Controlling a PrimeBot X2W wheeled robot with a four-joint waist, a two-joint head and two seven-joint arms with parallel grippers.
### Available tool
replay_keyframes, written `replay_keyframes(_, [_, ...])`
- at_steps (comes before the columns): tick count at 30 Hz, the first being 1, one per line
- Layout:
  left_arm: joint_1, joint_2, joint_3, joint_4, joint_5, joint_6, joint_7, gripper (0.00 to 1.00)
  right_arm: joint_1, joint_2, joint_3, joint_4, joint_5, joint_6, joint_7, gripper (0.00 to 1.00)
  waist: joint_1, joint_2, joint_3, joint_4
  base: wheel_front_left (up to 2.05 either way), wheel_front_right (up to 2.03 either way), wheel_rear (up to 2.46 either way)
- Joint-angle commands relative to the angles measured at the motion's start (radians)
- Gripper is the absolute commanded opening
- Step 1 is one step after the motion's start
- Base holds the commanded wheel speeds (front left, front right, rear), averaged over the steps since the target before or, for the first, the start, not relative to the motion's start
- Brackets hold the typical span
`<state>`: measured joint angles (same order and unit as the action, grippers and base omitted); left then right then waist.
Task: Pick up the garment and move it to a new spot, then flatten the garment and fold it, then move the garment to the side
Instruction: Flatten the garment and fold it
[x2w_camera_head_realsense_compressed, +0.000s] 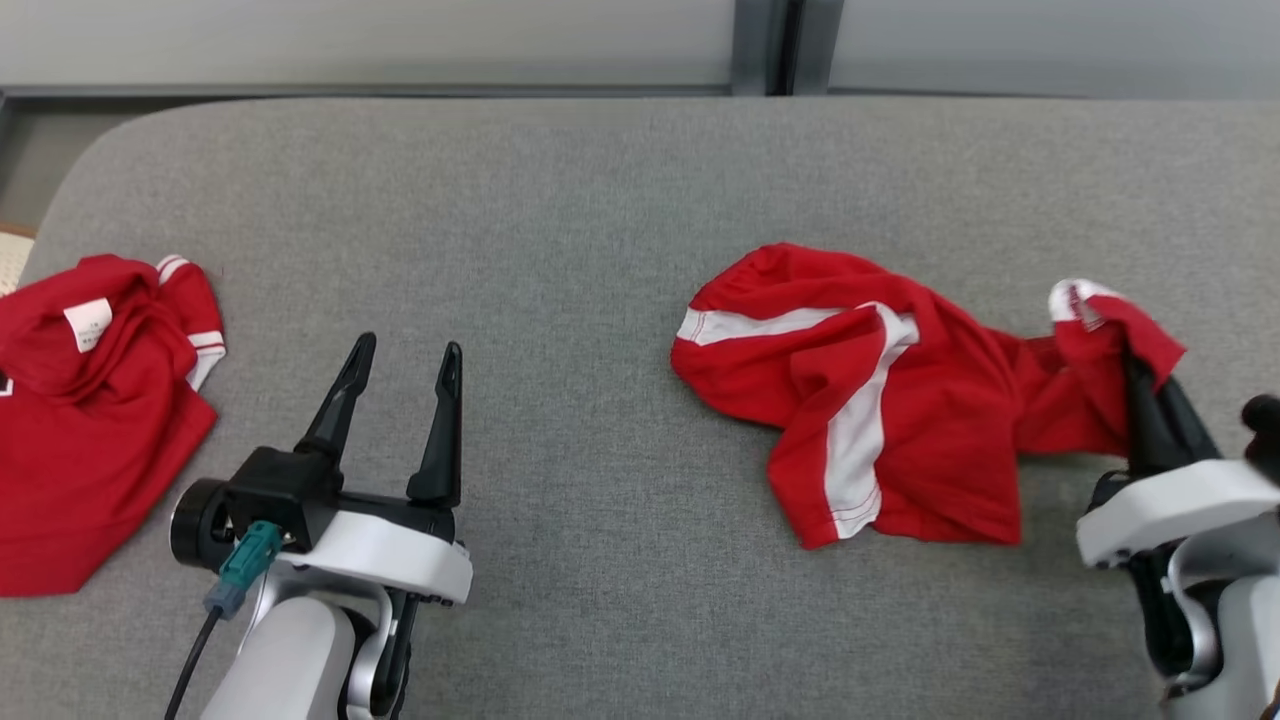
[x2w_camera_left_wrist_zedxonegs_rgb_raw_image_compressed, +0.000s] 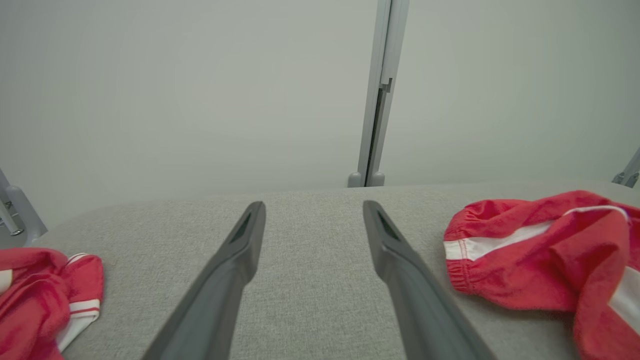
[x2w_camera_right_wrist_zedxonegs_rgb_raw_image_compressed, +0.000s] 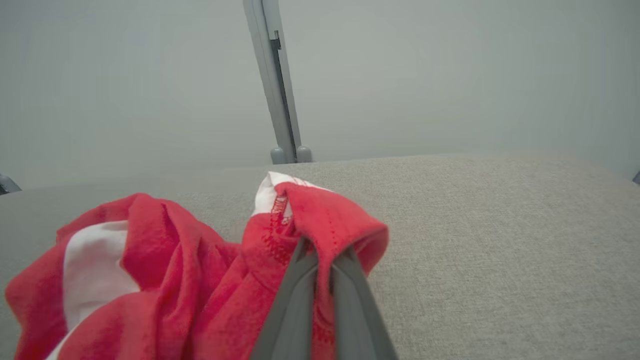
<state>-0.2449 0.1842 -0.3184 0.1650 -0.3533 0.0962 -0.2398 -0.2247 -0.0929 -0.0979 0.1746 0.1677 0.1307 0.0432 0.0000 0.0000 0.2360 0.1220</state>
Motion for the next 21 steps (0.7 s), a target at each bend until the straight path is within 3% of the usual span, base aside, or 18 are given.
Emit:
replay_keyframes(1, [-0.017, 0.004, 0.002, -0.001, 0.005, -0.008, -0.006, 1.00, -0.018, -0.010, -0.012, 0.016, 0.008, 0.000, -0.004, 0.00, 0.0000, 0.0000, 0.032, 0.010, 0.00, 0.00, 0.00])
replay_keyframes(2, [-0.026, 0.002, 0.001, 0.000, 0.006, -0.007, -0.007, 1.00, -0.033, -0.017, -0.023, 0.041, 0.008, 0.000, 0.001, 0.00, 0.0000, 0.0000, 0.043, 0.014, 0.00, 0.00, 0.00])
replay_keyframes(3, [-0.034, 0.000, 0.001, 0.002, 0.007, -0.009, -0.009, 1.00, -0.049, -0.018, -0.037, 0.064, 0.018, 0.000, -0.003, 0.08, 0.0000, 0.0000, 0.052, 0.018, 0.00, 0.00, 0.00])
replay_keyframes(4, [-0.040, -0.002, 0.001, 0.004, 0.007, -0.011, -0.010, 1.00, -0.065, -0.021, -0.050, 0.088, 0.023, 0.000, -0.013, 0.37, 0.0000, 0.0000, 0.059, 0.020, 0.00, 0.00, 0.00])
replay_keyframes(5, [-0.043, -0.002, 0.003, 0.007, 0.007, -0.012, -0.013, 1.00, -0.075, -0.027, -0.061, 0.114, 0.026, 0.000, -0.016, 0.89, 0.0000, 0.0000, 0.064, 0.022, 0.00, 0.00, 0.00])
replay_keyframes(6, [-0.046, -0.004, 0.004, 0.011, 0.007, -0.012, -0.015, 1.00, -0.088, -0.027, -0.072, 0.139, 0.039, 0.000, -0.027, 1.00, 0.0000, 0.0000, 0.067, 0.023, 0.00, 0.00, 0.00])
replay_keyframes(13, [-0.051, -0.007, 0.010, 0.024, 0.010, -0.010, -0.021, 1.00, -0.123, -0.047, -0.096, 0.167, 0.071, 0.000, -0.128, 1.00, 0.0000, 0.0000, 0.061, 0.020, 0.00, 0.00, 0.00])
replay_keyframes(21, [-0.018, 0.007, 0.020, 0.026, 0.009, -0.002, -0.024, 1.00, -0.045, -0.061, 0.009, -0.046, 0.021, 0.000, -0.152, 1.00, 0.0000, 0.0000, -0.002, 0.000, 0.00, 0.00, 0.00])
